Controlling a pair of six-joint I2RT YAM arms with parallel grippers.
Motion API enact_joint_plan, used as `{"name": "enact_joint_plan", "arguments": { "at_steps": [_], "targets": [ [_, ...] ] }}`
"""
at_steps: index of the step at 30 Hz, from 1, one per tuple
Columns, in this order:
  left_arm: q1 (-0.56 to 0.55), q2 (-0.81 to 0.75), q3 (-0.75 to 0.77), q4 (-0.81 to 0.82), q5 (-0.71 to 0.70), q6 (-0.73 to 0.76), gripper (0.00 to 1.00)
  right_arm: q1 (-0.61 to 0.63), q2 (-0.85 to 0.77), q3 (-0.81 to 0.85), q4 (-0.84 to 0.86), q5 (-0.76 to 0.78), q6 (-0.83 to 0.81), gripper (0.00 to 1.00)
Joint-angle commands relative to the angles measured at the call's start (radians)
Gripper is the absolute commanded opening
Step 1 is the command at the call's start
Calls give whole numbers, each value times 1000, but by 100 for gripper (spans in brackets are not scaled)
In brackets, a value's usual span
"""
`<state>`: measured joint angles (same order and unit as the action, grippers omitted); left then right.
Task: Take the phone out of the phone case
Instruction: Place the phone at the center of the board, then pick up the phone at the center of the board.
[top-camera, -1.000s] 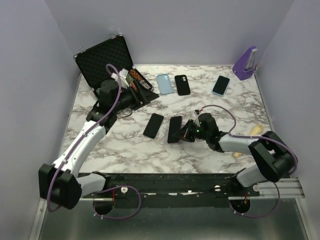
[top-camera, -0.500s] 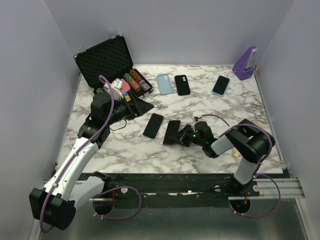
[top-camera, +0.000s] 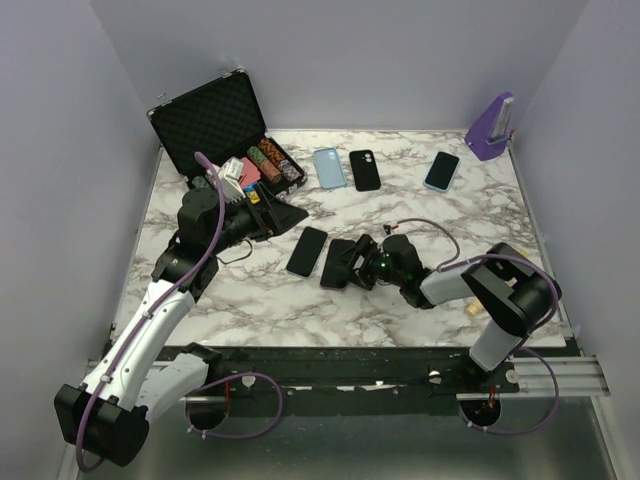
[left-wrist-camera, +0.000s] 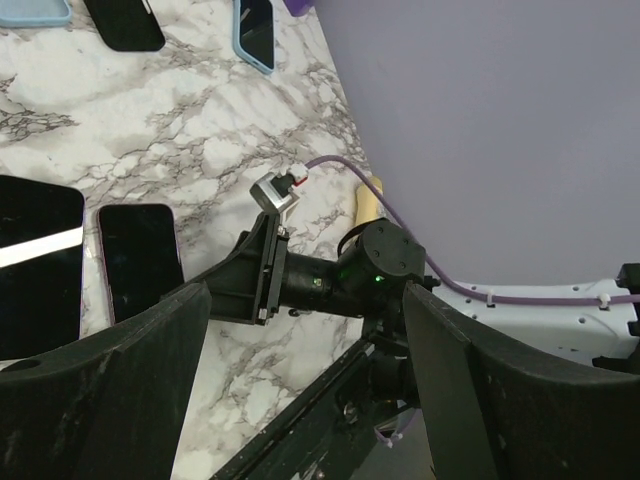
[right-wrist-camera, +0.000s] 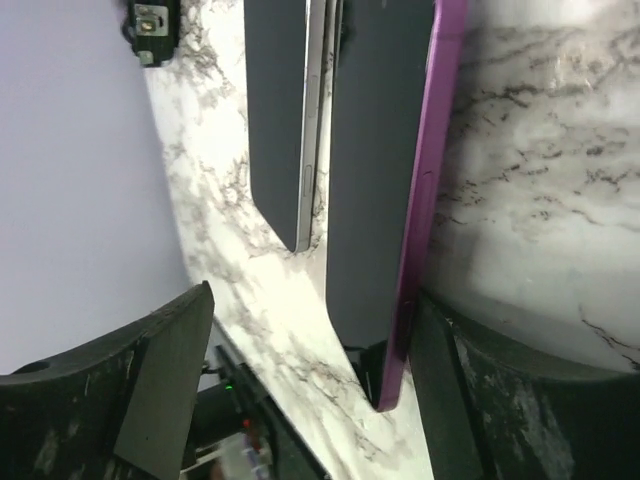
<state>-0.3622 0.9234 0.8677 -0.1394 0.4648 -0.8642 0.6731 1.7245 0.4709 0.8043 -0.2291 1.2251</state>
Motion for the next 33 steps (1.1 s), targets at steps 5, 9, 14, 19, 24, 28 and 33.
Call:
{"name": "enact_joint_plan", "arguments": {
  "at_steps": [5, 9, 14, 19, 24, 28, 33],
  "targets": [
    [-6, -17, 33, 0, 23, 37, 86, -4, -138, 170, -704, 291, -369, 100],
    [-6, -23, 50, -12, 21, 62, 86, -82, -213, 238, -868, 389, -479, 100],
    [-20, -21, 77, -32, 15, 109, 86, -286, -84, 510, -1059, 465, -581, 100],
    [-40, -29, 93, -65, 6, 149, 88, -383, 142, 817, -1160, 601, -630, 100],
    [-53, -49, 77, -75, 3, 168, 88, -452, 387, 1138, -1249, 711, -702, 100],
    [-57, -46, 71, -83, 11, 177, 88, -498, 553, 1368, -1350, 735, -789, 100],
    [-69, -35, 76, -78, 14, 183, 89, -543, 648, 1483, -1355, 691, -886, 100]
  ]
}}
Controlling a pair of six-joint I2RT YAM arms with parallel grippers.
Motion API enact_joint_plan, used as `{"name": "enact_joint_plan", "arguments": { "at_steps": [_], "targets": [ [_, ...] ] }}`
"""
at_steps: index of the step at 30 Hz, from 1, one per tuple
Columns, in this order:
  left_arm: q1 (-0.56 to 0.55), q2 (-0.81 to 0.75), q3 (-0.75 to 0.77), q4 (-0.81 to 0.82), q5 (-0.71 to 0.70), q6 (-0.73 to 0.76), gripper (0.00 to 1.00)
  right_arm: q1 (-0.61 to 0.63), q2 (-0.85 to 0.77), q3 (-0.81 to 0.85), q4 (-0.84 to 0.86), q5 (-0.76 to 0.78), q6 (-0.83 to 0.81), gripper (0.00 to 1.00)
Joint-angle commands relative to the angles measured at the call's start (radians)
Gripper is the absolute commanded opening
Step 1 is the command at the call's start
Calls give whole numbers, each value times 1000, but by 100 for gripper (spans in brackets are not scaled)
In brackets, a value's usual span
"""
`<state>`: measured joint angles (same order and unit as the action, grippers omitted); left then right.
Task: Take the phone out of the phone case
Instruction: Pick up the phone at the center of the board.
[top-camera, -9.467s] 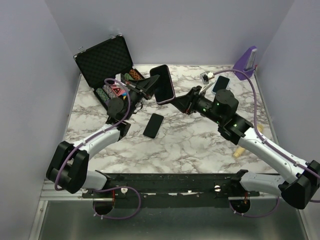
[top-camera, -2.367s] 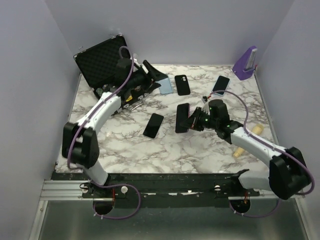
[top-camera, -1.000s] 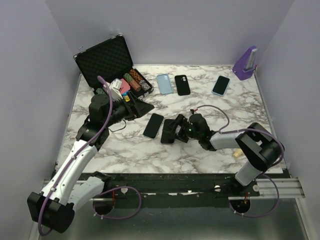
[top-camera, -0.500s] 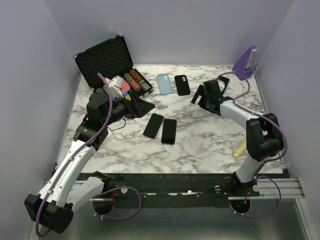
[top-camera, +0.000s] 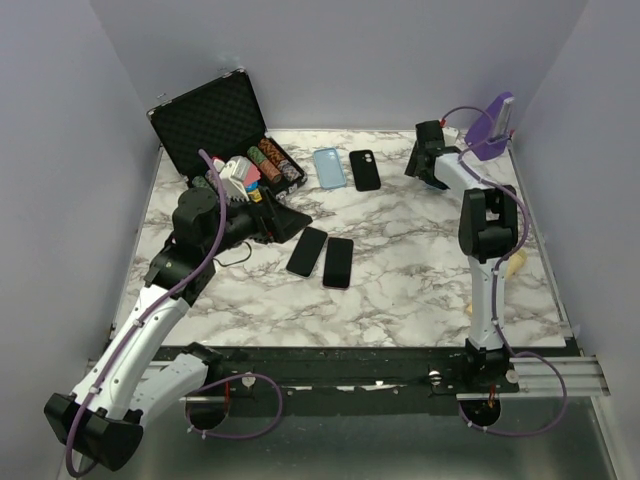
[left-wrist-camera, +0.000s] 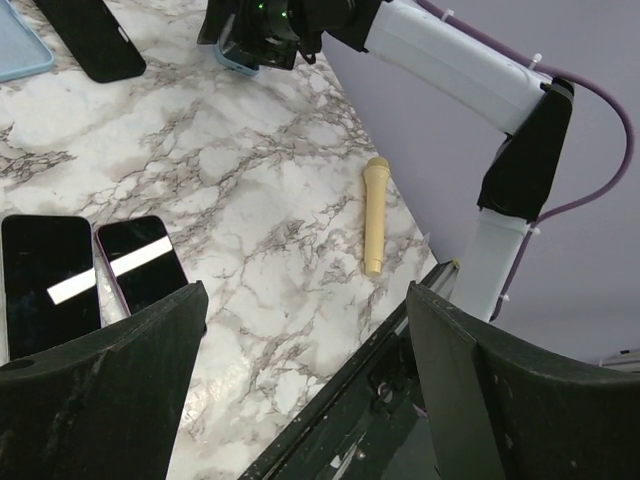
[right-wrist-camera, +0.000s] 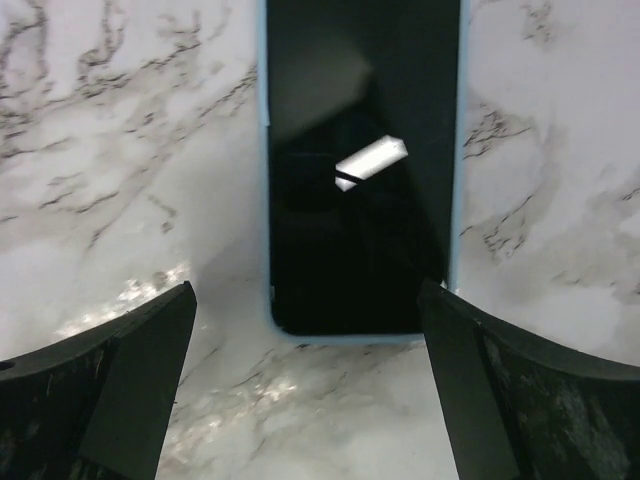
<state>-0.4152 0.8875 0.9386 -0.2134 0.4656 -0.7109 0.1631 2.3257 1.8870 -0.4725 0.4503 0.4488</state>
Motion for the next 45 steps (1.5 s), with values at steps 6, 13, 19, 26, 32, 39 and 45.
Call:
{"name": "enact_joint_plan", "arguments": {
  "at_steps": [6, 13, 19, 26, 32, 39, 45],
  "targets": [
    [-31, 11, 17, 3, 18, 31, 89, -63, 93, 101, -94, -7, -143, 100],
    [-33, 18, 28, 2, 27, 30, 89, -74, 112, 97, -72, -38, -174, 100],
    [-31, 27, 35, 2, 38, 24, 89, -93, 121, 107, -91, -39, -186, 100],
    [-33, 37, 43, -4, 33, 30, 89, -105, 107, 61, -83, -67, -202, 100],
    [-33, 44, 48, -6, 41, 34, 89, -148, 101, 24, -90, -191, -177, 100],
    [-33, 57, 54, -4, 47, 34, 89, -155, 95, 41, -115, -254, -220, 100],
    [-33, 54, 60, 0, 56, 24, 89, -157, 193, 150, -207, -269, -222, 96]
  ]
}}
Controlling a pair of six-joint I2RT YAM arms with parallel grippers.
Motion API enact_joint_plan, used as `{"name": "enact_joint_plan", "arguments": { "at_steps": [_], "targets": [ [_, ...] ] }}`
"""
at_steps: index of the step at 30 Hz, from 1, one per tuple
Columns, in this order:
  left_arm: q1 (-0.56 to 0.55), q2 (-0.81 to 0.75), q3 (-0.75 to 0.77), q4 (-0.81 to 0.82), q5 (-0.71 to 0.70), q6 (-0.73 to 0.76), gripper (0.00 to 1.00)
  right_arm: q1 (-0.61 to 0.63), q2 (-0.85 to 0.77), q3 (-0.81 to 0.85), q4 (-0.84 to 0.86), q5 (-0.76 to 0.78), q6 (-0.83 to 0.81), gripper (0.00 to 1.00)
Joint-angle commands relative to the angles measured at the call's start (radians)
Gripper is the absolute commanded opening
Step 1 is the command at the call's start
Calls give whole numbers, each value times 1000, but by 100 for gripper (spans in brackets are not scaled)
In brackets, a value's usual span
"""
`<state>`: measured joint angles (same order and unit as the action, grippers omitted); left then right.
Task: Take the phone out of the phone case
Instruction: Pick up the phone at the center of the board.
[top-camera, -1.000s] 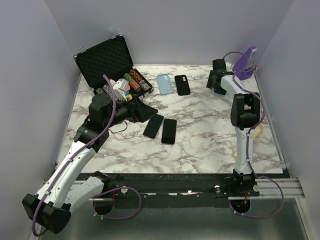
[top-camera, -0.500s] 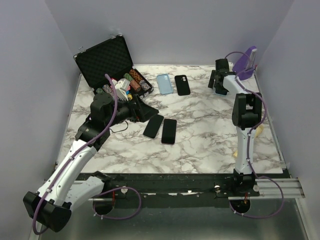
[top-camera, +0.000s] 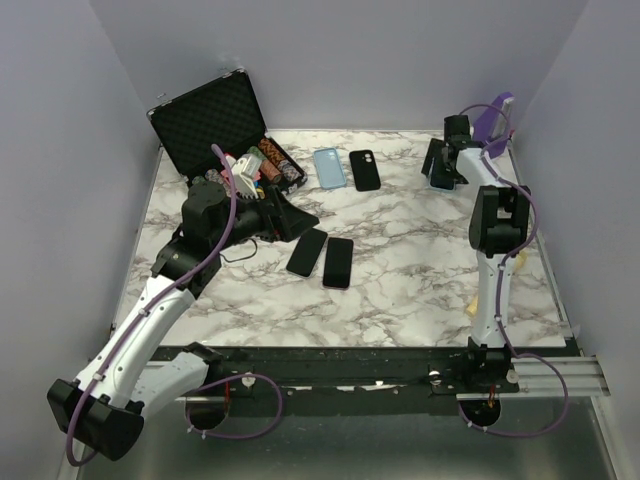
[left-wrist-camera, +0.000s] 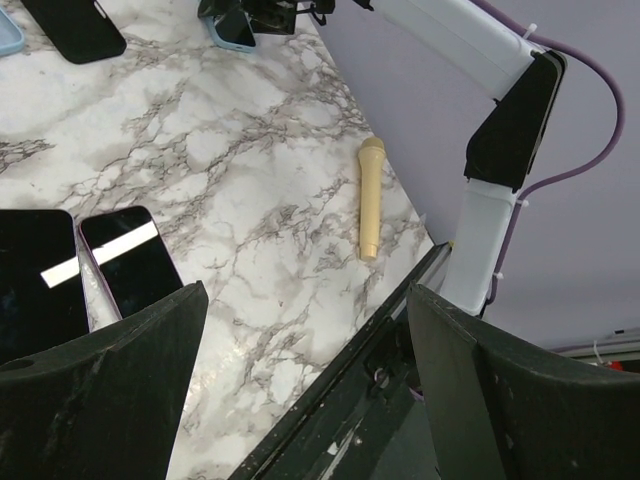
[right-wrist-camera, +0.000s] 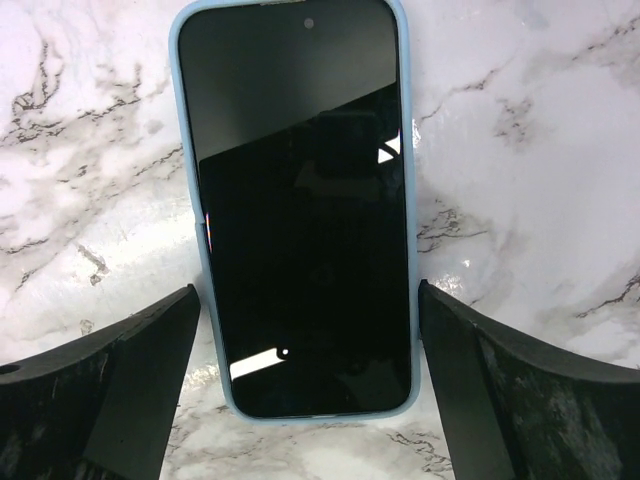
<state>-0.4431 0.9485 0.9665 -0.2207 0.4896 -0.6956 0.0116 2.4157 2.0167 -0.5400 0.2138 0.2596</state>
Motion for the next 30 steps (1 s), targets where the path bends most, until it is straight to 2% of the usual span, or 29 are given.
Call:
{"name": "enact_joint_plan", "arguments": {
  "at_steps": [1, 4, 7, 9, 14, 17, 20, 22, 25, 30],
  "targets": [
    [-5, -11, 32, 3, 30, 10, 89, -5, 108, 16, -138, -37, -33, 95],
    [-6, -17, 31, -12, 20, 16, 89, -5, 115, 4, -135, -66, -26, 85],
    [-6, -14, 28, -19, 17, 16, 89, -4, 96, -22, -135, -97, -23, 64],
    [-6, -8, 24, -14, 20, 8, 89, -4, 48, -76, -111, -113, -11, 53],
    [-5, 30, -3, 14, -3, -57, 88, 2, -147, -306, -2, -206, 50, 31],
    [-5, 100, -15, 59, 36, -117, 87, 16, -285, -490, 86, -301, 88, 19],
    [-5, 174, -54, 196, 99, -232, 86, 33, -413, -636, 118, -301, 134, 10],
    [-9, 231, -61, 243, 92, -304, 83, 39, -531, -773, 178, -342, 167, 9],
    [-26, 334, -26, 222, 35, -386, 77, 48, -683, -933, 244, -402, 185, 5],
    [-100, 568, 115, 161, -16, -472, 83, 47, -883, -1156, 371, -579, 240, 0]
  ]
}}
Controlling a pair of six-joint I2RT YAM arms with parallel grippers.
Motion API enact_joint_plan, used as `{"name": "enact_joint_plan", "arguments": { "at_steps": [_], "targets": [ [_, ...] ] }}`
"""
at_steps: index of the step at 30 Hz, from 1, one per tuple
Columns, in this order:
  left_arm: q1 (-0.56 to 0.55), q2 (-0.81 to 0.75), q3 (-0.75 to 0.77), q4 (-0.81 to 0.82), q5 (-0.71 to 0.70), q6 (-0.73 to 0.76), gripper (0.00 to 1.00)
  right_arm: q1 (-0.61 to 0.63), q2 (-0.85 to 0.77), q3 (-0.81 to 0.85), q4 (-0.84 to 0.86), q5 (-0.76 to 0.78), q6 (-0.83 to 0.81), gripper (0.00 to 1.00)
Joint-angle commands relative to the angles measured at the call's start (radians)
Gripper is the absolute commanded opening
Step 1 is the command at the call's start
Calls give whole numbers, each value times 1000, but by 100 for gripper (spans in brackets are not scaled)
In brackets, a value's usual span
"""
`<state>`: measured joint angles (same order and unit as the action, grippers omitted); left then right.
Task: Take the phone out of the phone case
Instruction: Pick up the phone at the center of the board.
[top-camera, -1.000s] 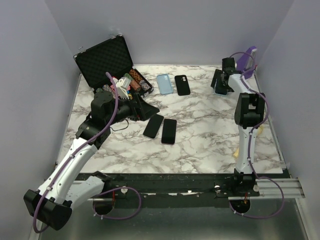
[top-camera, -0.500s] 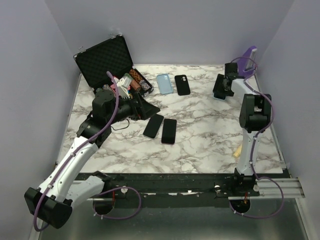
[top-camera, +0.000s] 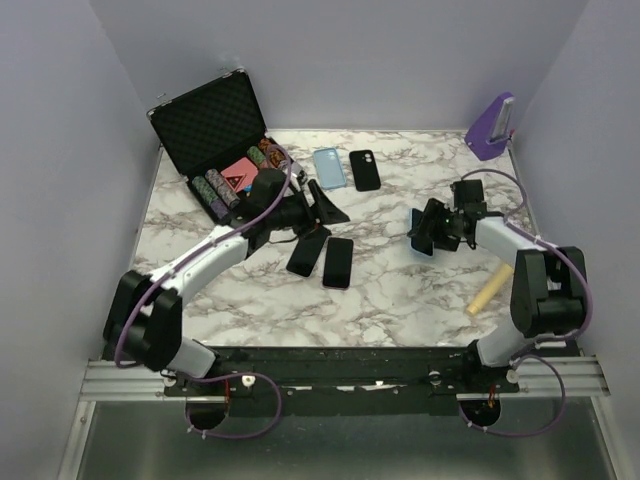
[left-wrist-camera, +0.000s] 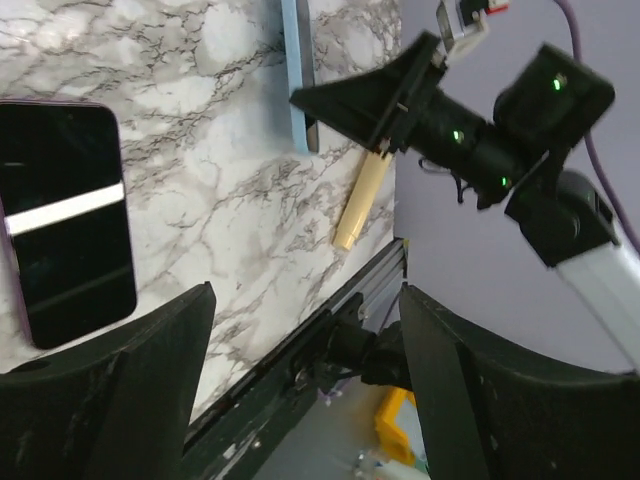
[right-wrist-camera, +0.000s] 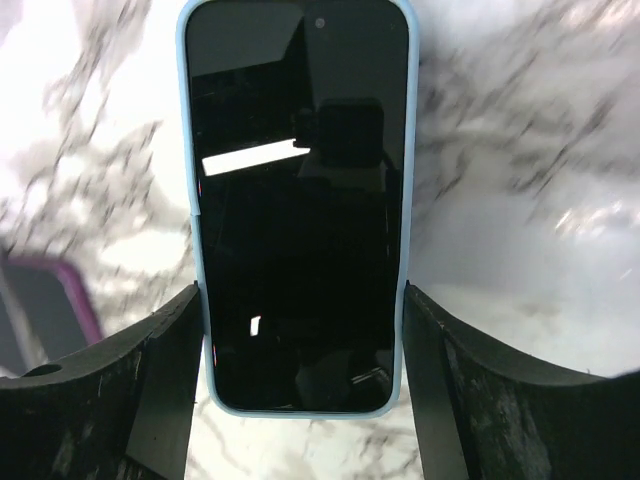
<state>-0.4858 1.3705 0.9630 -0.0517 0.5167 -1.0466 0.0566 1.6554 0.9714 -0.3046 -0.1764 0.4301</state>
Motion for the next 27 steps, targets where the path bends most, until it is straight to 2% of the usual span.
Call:
{"name": "enact_joint_plan", "arguments": {
  "at_steps": [1, 4, 10, 12, 14, 17, 23, 27],
  "targets": [
    [-68, 210, 164, -17, -40, -131, 83, 3, -161, -147, 159, -211, 81, 0],
    [-100, 335, 255, -24, -17, -202, 83, 3, -221, -239, 218, -273, 107, 0],
    [-155, 505, 405, -160, -122, -294, 83, 3, -328, -368, 346, -330, 173, 0],
    [-161, 553, 437, -146, -116, -322, 83, 3, -341, -369, 348, -340, 171, 0],
    [-175, 608, 498, -131, -101, -319, 83, 3, -345, -367, 340, -365, 170, 0],
    [-200, 706, 614, -197, -66, -308, 84, 3, -364, -376, 351, -394, 185, 0],
    [-231, 771, 666, -145, -81, -284, 82, 3, -410, -376, 335, -448, 190, 0],
    [-247, 792, 688, -119, -53, -256, 77, 3, -451, -379, 332, -477, 194, 0]
  ]
}}
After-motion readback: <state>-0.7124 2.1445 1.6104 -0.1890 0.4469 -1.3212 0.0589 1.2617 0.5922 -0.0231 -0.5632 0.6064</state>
